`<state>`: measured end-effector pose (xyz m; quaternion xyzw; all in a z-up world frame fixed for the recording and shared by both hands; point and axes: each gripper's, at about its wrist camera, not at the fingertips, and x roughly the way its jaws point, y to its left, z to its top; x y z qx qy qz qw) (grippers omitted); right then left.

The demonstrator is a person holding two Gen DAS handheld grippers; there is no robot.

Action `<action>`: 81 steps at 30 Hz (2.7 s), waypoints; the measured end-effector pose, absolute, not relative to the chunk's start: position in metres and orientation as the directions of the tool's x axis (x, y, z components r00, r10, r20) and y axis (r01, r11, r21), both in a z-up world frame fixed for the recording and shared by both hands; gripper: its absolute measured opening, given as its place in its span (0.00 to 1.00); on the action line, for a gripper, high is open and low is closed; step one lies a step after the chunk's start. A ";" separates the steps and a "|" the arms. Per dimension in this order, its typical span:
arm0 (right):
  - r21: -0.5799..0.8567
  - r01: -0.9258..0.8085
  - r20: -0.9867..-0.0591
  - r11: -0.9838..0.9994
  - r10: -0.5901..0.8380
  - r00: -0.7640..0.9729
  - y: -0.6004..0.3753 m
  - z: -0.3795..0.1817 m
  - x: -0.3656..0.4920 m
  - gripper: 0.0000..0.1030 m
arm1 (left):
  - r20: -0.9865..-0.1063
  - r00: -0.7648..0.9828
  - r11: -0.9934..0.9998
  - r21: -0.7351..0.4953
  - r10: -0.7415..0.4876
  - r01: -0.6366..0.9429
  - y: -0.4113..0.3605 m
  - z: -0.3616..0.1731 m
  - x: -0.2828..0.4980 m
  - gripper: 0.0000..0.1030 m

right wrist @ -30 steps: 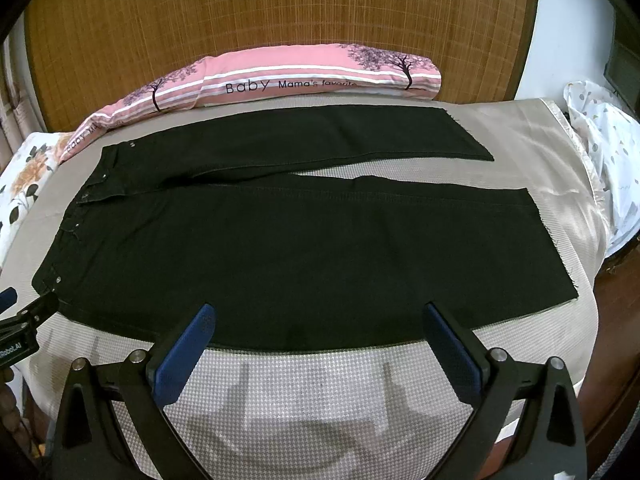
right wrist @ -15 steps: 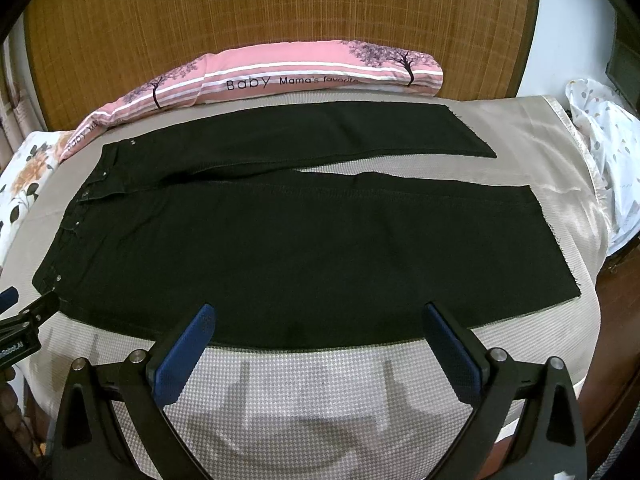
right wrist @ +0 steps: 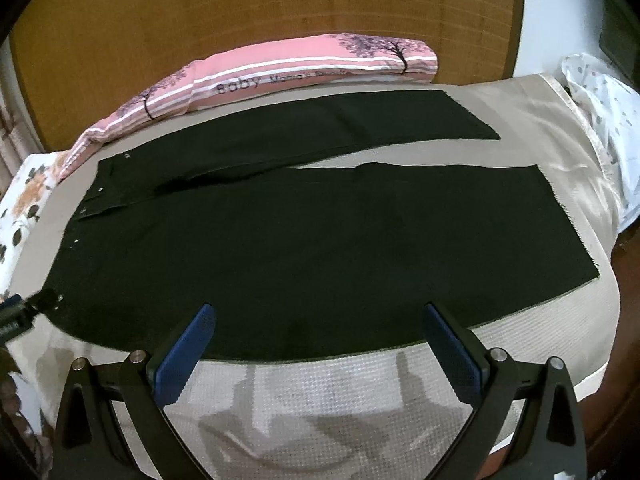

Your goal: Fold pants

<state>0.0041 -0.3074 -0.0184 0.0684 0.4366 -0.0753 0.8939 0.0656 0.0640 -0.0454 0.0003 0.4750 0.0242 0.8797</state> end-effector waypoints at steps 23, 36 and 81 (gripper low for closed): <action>0.226 0.117 -0.807 0.967 0.118 0.579 -0.276 -0.022 0.133 1.00 | -0.773 0.481 0.854 -0.513 -0.414 -0.089 0.189 -0.047 0.310 0.59; 0.218 0.148 -0.840 0.965 0.109 0.531 -0.270 -0.045 0.187 1.00 | -0.738 0.370 0.753 -0.644 -0.564 -0.135 0.211 -0.110 0.382 0.45; 0.113 -0.761 -0.947 0.639 0.300 0.111 -0.215 -0.037 0.451 0.98 | -0.501 0.603 0.762 -0.566 -0.621 0.315 0.165 -0.002 0.336 0.08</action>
